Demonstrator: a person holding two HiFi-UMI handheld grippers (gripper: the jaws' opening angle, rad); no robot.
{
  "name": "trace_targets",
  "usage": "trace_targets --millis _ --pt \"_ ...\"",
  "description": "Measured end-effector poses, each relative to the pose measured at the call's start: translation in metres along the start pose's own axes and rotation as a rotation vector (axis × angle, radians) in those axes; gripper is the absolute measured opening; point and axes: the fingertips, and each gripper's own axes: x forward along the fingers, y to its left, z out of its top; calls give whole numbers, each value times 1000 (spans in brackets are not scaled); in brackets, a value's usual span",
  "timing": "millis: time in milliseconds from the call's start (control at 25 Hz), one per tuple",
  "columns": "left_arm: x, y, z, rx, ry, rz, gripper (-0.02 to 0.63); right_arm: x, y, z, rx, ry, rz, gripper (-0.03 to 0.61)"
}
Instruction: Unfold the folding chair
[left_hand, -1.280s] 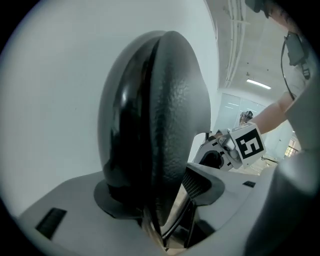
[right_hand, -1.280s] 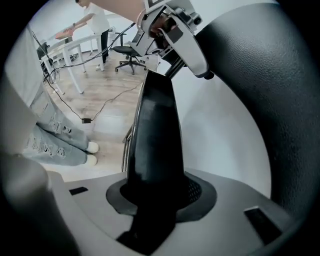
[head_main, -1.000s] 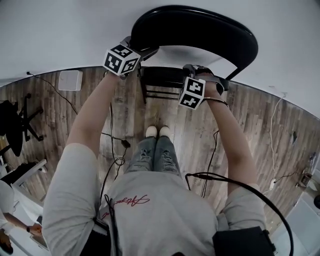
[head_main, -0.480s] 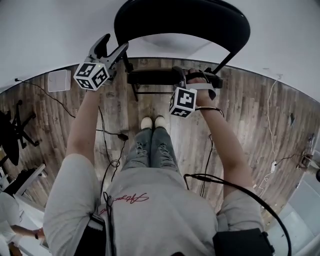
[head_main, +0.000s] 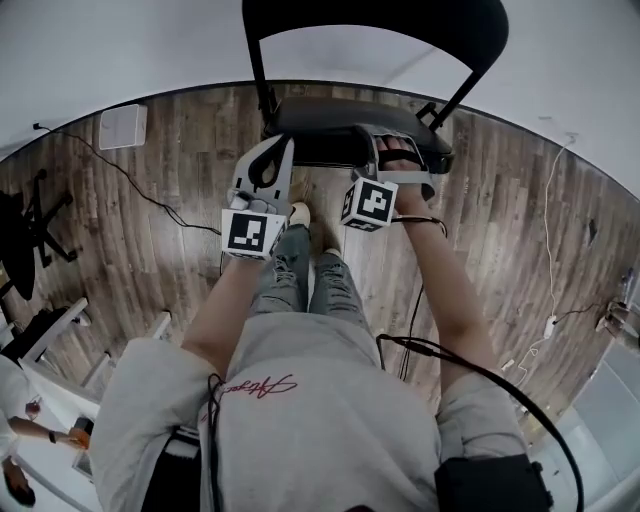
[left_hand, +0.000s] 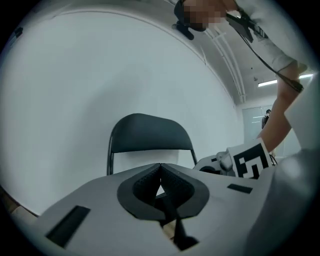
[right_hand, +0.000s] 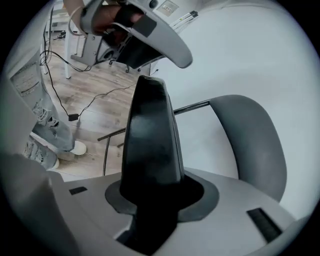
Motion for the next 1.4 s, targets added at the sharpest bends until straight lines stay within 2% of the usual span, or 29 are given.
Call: trace_targets --millis 120,320,480,560,680,840,960,1040,1160,1280,1400 --pt "-10 -32 -9 -20 -7 -9 15 -11 24 5 -15 -6 -75 158" --pt "-48 -53 -32 -51 -57 70 15 -26 74 4 -57 -26 -217 166" --pt "-86 -74 -55 -52 -35 124 15 -35 115 1 -85 -43 -353 170" --pt "-107 -88 -65 -45 -36 113 15 -40 133 3 -100 -52 -427 170" --pt "-138 -103 -87 -31 -28 80 15 -44 159 7 -124 -51 -494 172" --pt "-159 -116 -128 -35 -7 55 15 -42 186 3 -132 -42 -553 179" --pt "-174 -143 -162 -20 17 -40 15 -44 222 -9 -138 -22 -579 190" --pt "-184 -153 -184 -15 20 -75 15 -45 240 -12 -137 -16 -601 199" --pt "-200 -157 -203 -1 -20 -71 15 -48 253 -11 -130 7 -629 201" --pt "-217 -163 -224 2 -18 -54 15 -51 286 -13 -140 29 -630 202" --pt "-231 -170 -230 2 -30 -47 15 -50 334 -19 -160 12 -585 244"
